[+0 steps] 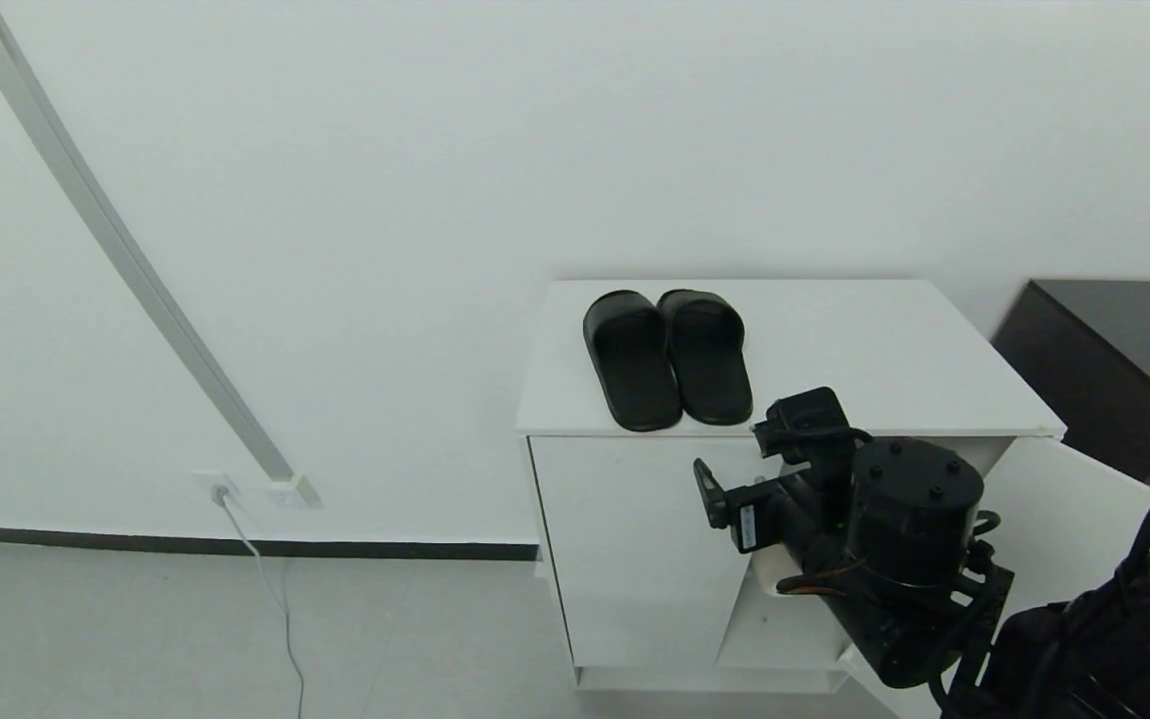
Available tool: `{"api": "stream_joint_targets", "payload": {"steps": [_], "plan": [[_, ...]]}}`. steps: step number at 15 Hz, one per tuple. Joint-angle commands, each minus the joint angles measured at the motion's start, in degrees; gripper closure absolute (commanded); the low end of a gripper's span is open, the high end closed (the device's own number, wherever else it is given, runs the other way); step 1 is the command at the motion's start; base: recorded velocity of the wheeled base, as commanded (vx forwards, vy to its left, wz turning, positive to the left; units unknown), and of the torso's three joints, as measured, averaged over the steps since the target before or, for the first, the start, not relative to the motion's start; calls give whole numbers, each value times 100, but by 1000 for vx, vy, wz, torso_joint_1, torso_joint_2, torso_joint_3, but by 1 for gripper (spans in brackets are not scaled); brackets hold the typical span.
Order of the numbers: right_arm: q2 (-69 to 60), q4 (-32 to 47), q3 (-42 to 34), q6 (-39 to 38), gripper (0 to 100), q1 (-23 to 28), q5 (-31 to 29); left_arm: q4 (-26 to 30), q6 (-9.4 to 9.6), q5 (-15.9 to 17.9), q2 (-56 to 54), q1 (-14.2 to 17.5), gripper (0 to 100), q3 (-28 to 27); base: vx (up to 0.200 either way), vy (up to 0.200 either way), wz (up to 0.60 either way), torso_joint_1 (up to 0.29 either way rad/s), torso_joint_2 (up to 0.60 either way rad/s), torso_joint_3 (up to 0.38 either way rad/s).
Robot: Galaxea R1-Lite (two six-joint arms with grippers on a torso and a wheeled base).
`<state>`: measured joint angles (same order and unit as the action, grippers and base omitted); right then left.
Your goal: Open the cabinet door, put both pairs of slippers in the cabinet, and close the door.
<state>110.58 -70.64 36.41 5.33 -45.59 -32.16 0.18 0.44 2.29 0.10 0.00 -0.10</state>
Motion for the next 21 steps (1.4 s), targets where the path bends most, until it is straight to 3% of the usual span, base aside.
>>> {"api": "stream_joint_targets", "payload": {"steps": [1, 7, 9, 12, 16, 18, 21], "plan": [[-1, -2, 15, 3, 0, -2, -1, -1, 0, -1, 8, 0, 100, 1, 0, 0, 0, 173, -383, -212], [7, -222, 59, 153, 0, 94, 157, -1, 0, -1, -1, 0, 100, 1, 0, 0, 0, 105, -226, -122], [7, -99, 446, 153, 0, 130, 148, -1, 0, -1, 8, 0, 100, 1, 0, 0, 0, 0, 0, 0], [-1, 1062, 1333, -146, 0, 86, 140, -1, 9, -1, -1, 0, 100, 1, 0, 0, 0, 0, 0, 0], [-168, 4146, 3144, -1623, 0, -73, 69, -1, 9, -1, 8, -9, 100, 1, 0, 0, 0, 0, 0, 0], [-177, 4691, 3425, -1790, 0, -108, -106, -1, 9, -1, 8, 0, 100, 1, 0, 0, 0, 0, 0, 0], [-151, 4691, 3390, -1798, 0, -134, -133, -1, 18, -1, -1, 0, 100, 1, 200, 0, 0, -2, -4, 2]]}}
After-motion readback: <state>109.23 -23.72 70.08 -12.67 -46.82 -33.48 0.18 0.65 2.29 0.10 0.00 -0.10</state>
